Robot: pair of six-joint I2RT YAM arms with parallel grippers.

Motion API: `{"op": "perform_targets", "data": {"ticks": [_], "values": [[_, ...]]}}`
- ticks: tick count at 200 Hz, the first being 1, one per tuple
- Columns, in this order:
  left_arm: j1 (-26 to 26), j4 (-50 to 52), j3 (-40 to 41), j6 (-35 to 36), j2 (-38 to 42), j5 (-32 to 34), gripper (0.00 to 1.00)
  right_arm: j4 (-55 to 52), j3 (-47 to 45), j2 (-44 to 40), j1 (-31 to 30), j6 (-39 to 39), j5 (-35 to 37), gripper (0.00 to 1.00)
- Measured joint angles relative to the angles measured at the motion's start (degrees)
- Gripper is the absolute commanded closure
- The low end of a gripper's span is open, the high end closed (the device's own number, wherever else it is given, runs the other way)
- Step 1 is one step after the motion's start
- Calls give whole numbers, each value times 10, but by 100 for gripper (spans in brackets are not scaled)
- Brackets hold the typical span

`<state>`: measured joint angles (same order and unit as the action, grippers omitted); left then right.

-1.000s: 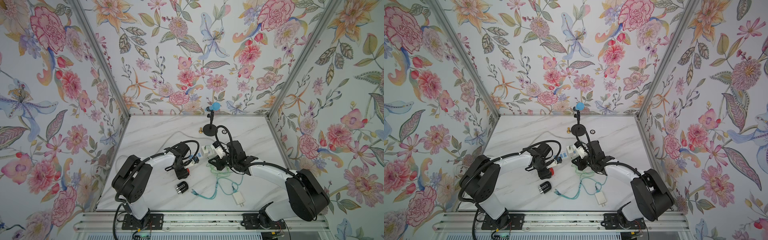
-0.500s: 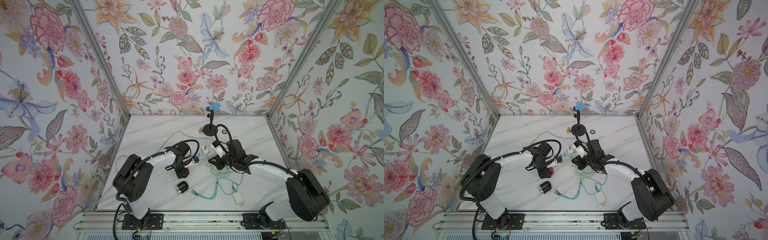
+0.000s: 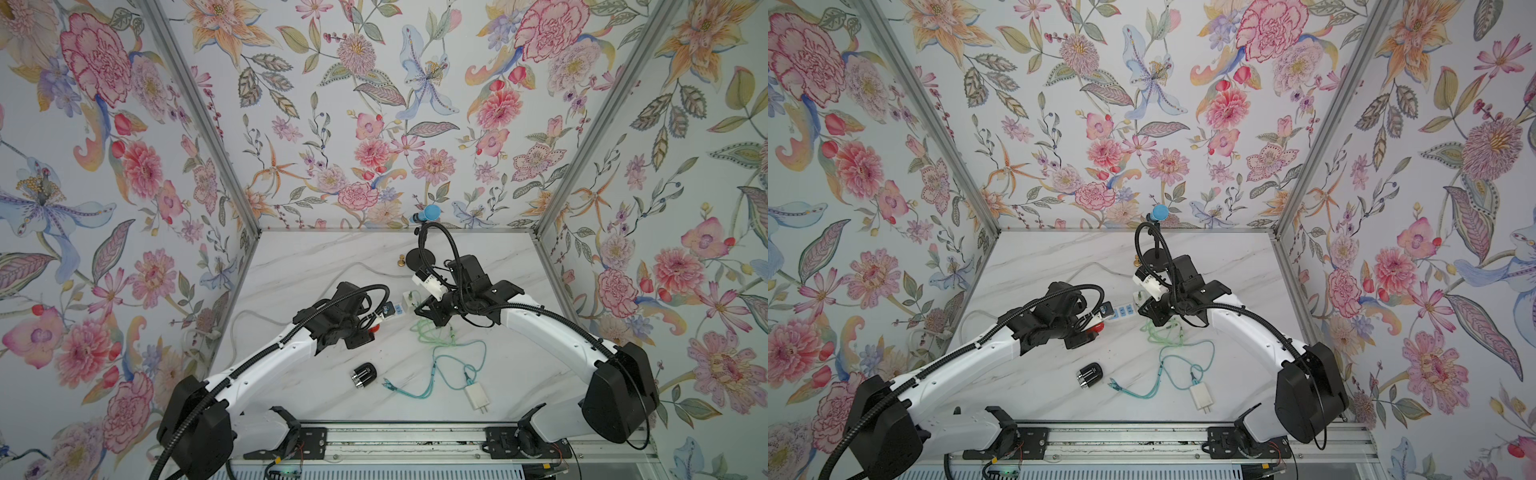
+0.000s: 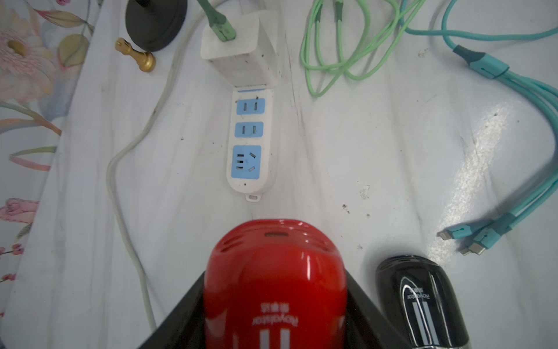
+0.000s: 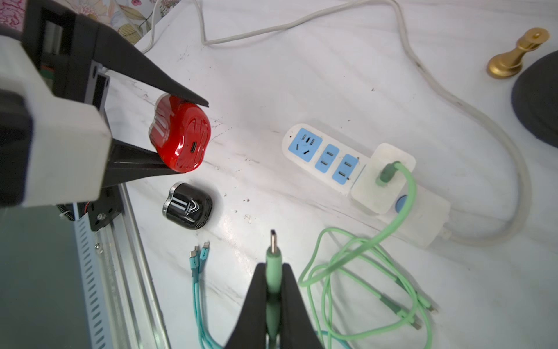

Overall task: Charge the electric shaver
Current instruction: Pick up the electric shaver from the center of the board, then insert the charging cable into the electric shaver.

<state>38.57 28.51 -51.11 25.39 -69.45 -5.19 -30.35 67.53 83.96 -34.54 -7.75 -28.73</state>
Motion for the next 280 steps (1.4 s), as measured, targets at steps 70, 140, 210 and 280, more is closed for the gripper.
{"op": "perform_targets", "data": {"ticks": [70, 140, 210, 280], "values": [[70, -67, 70, 73, 133, 105, 100, -142, 128, 25, -68, -59, -45, 96], [107, -98, 76, 109, 140, 95, 100, -176, 159, 112, -115, -75, -44, 97], [111, -91, 80, 148, 143, 84, 100, -190, 173, 112, -115, -85, -36, 97], [113, -82, 80, 163, 130, 84, 100, -195, 173, 107, -115, -90, -35, 97]]}}
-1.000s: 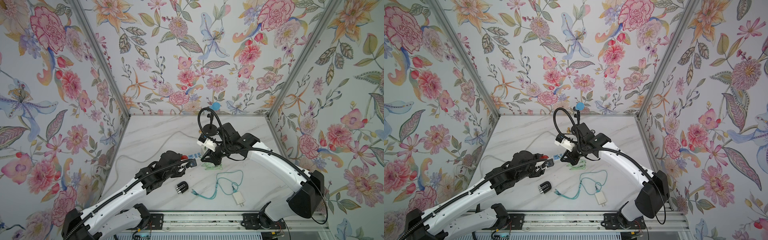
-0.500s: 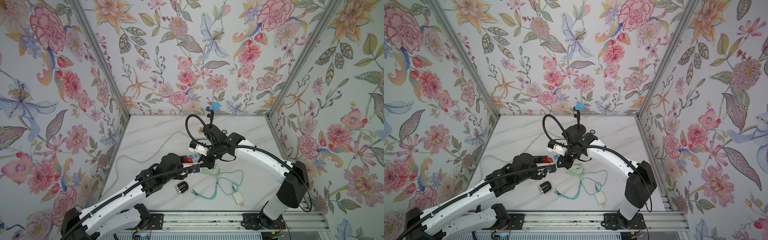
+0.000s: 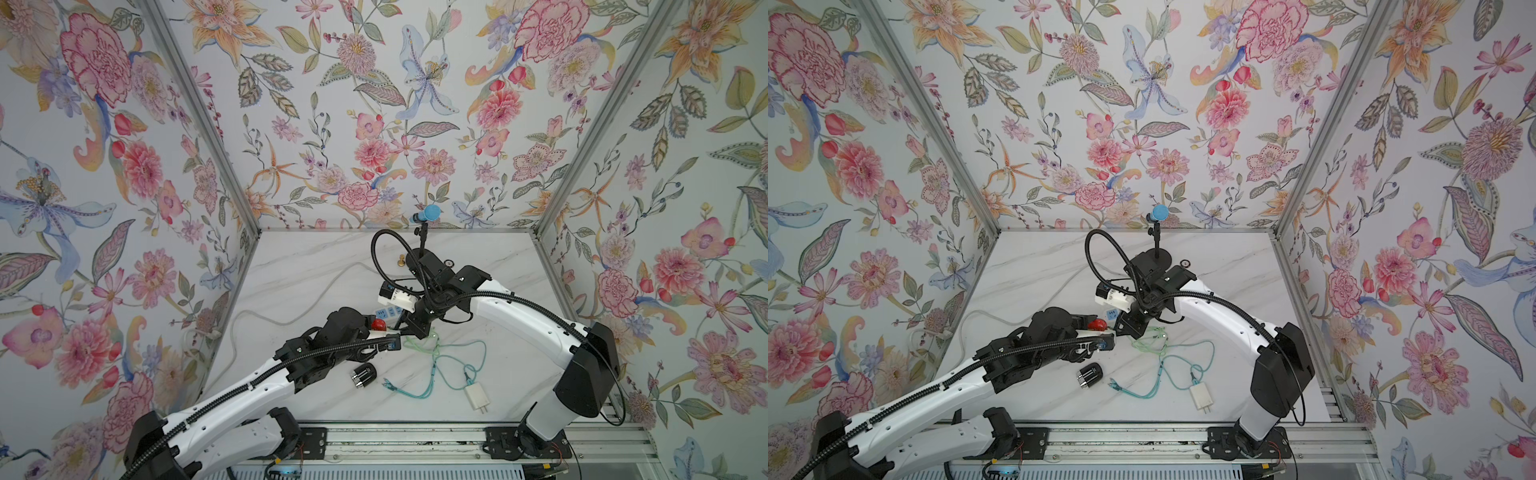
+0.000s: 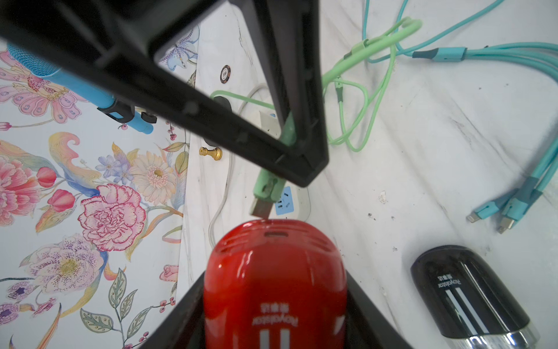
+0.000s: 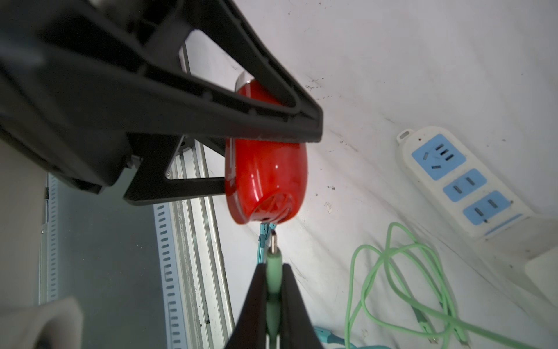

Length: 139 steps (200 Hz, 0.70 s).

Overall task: Charge the electric shaver
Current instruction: Insert the charging cable into the electric shaver.

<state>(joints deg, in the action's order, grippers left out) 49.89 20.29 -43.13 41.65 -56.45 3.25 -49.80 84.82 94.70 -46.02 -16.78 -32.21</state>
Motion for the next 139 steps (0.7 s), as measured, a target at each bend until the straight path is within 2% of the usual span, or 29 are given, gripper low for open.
{"op": "perform_targets", "data": {"ticks": [139], "values": [[0, -11, 0, 0, -5, 2, 100, -1, 0, 4, -8, -4, -4, 97]]}}
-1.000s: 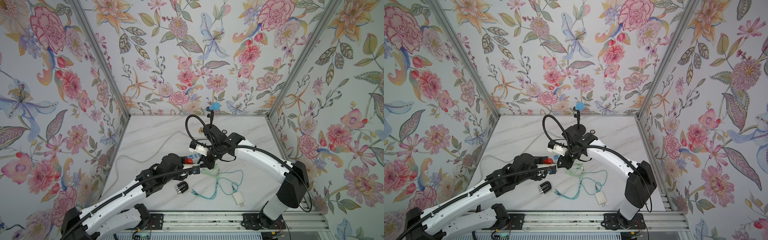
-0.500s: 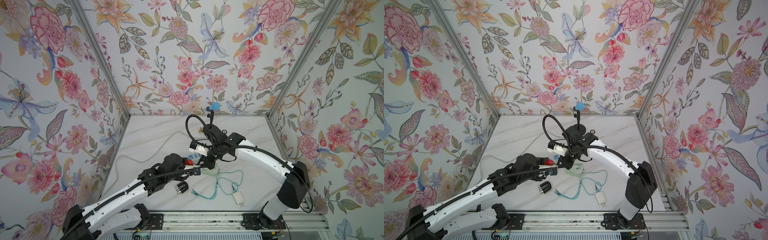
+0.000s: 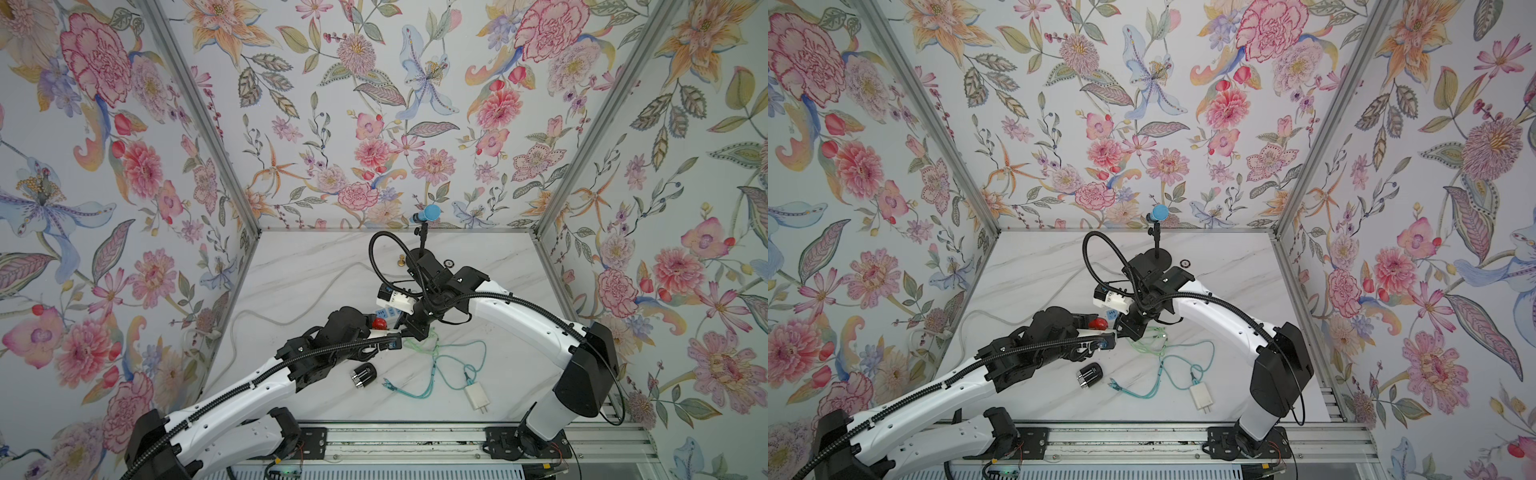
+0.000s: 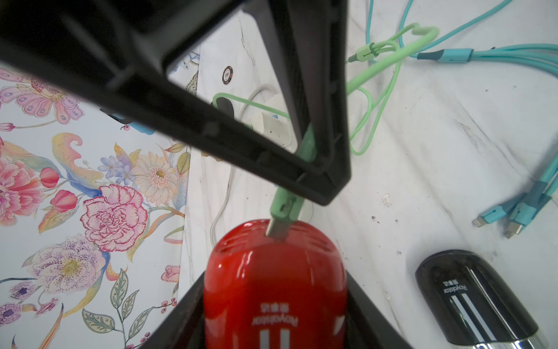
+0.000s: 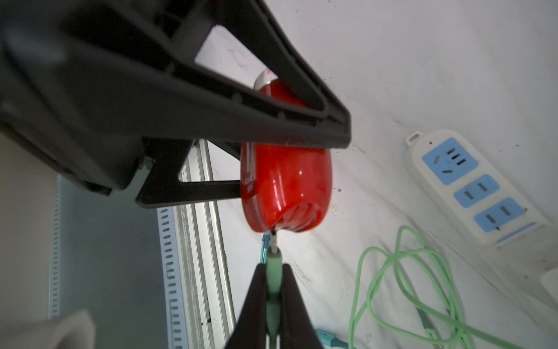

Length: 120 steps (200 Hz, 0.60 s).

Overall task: Charge the electric shaver
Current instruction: Insert the charging cable into the electric shaver.

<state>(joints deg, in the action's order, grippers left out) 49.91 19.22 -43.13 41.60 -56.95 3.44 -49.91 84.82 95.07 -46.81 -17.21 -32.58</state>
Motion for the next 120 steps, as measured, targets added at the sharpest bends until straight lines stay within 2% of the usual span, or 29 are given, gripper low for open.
{"op": "perform_targets", "data": {"ticks": [120], "values": [[0, 6, 0, 2, 0, 0, 100, 0, 3, 15, 2, -2, -4, 97]]}}
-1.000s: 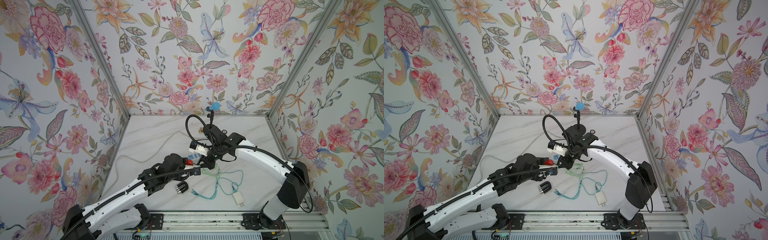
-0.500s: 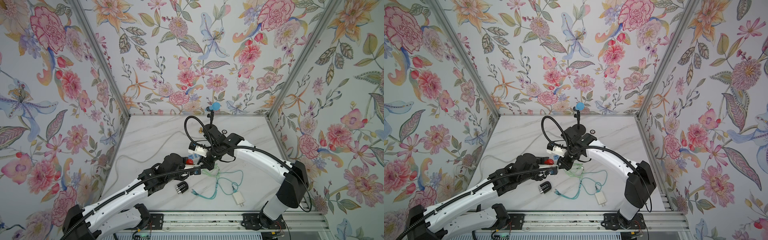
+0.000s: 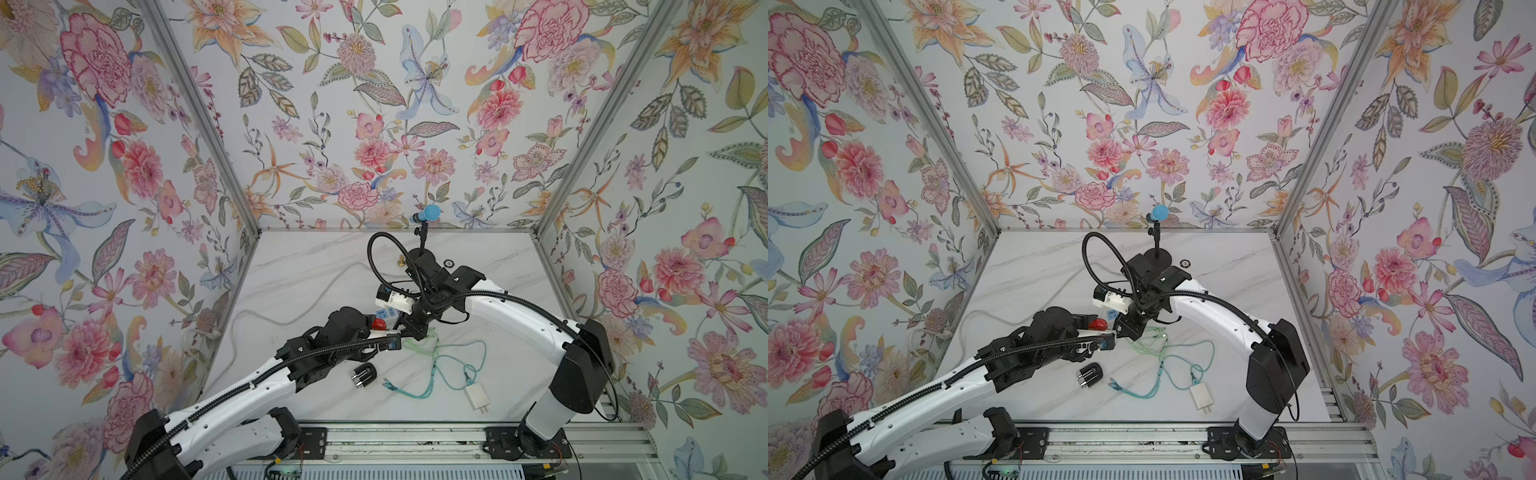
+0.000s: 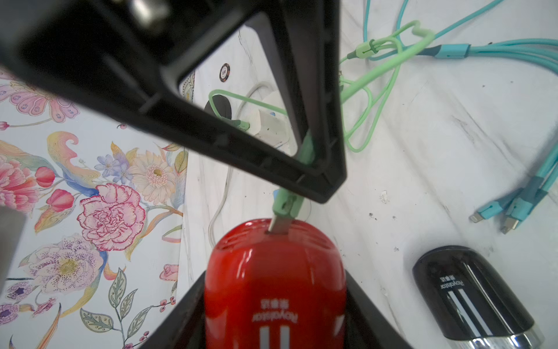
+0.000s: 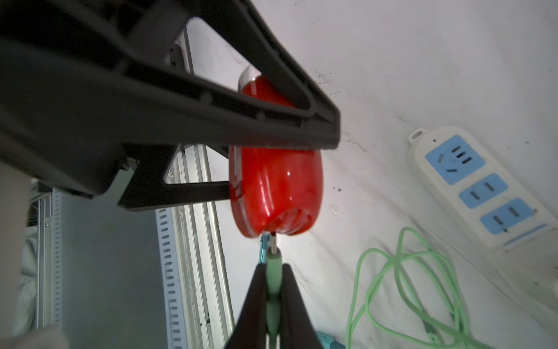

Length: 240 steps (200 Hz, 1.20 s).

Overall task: Charge the electric shaver
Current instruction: Insert the charging cable into the electric shaver.

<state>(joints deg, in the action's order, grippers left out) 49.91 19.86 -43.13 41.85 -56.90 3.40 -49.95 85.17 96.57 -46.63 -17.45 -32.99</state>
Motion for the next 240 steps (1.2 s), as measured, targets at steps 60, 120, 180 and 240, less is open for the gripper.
{"op": "perform_targets", "data": {"ticks": [60, 120, 180, 240], "values": [[13, 11, 0, 42, 1, -4, 100, -35, 10, 9, -4, -20, -7, 97], [16, 24, 0, 73, 14, -31, 100, -61, 14, 10, -12, -31, -16, 96], [16, 6, 23, 83, 28, -44, 100, -93, 39, 30, -18, -38, -15, 97], [18, 9, 23, 84, 23, -34, 100, -108, 55, 48, -17, -17, -18, 96]]}}
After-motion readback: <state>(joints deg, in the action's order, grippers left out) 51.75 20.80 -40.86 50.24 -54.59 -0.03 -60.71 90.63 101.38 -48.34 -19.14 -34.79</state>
